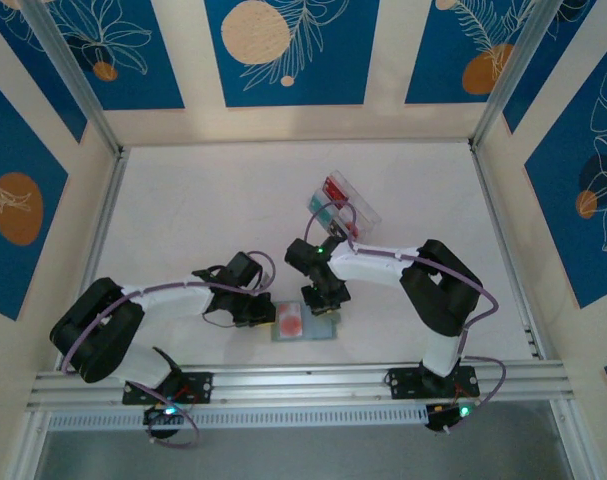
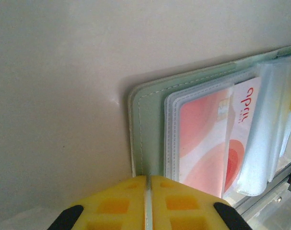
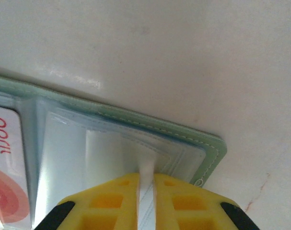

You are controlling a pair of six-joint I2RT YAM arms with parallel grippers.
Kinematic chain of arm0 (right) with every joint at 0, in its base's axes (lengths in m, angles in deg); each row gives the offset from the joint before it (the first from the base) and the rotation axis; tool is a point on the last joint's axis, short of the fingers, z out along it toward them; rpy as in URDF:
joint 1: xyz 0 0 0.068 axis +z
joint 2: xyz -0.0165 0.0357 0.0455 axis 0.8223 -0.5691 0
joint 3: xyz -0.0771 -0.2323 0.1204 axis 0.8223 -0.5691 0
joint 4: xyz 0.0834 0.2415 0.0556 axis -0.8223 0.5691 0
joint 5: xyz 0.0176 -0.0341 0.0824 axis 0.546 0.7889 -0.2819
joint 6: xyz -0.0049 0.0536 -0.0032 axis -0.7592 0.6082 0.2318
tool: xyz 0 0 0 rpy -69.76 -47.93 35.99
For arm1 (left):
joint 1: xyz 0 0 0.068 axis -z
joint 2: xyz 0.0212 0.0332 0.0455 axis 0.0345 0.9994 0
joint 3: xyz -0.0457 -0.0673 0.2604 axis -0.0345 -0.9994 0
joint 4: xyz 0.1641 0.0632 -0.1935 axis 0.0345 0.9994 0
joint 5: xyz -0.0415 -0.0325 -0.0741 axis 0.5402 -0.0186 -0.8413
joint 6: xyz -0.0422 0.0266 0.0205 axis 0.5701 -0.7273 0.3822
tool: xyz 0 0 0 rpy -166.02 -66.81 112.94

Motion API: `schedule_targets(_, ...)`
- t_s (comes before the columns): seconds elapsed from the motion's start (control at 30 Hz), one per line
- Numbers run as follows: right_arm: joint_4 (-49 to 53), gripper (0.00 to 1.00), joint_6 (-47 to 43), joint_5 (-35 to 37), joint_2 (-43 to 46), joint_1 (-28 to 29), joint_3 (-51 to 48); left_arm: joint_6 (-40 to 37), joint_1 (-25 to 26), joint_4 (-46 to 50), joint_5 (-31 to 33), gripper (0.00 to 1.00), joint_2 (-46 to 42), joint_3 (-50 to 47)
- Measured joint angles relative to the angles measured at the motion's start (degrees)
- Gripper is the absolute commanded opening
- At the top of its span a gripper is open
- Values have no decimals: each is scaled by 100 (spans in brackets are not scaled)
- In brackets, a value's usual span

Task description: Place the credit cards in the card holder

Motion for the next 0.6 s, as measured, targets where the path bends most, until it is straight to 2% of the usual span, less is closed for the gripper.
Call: schedule_targets(0.6,-542,26,-35,-1169,0,4,153,2,0,-127,-46,11,50,0)
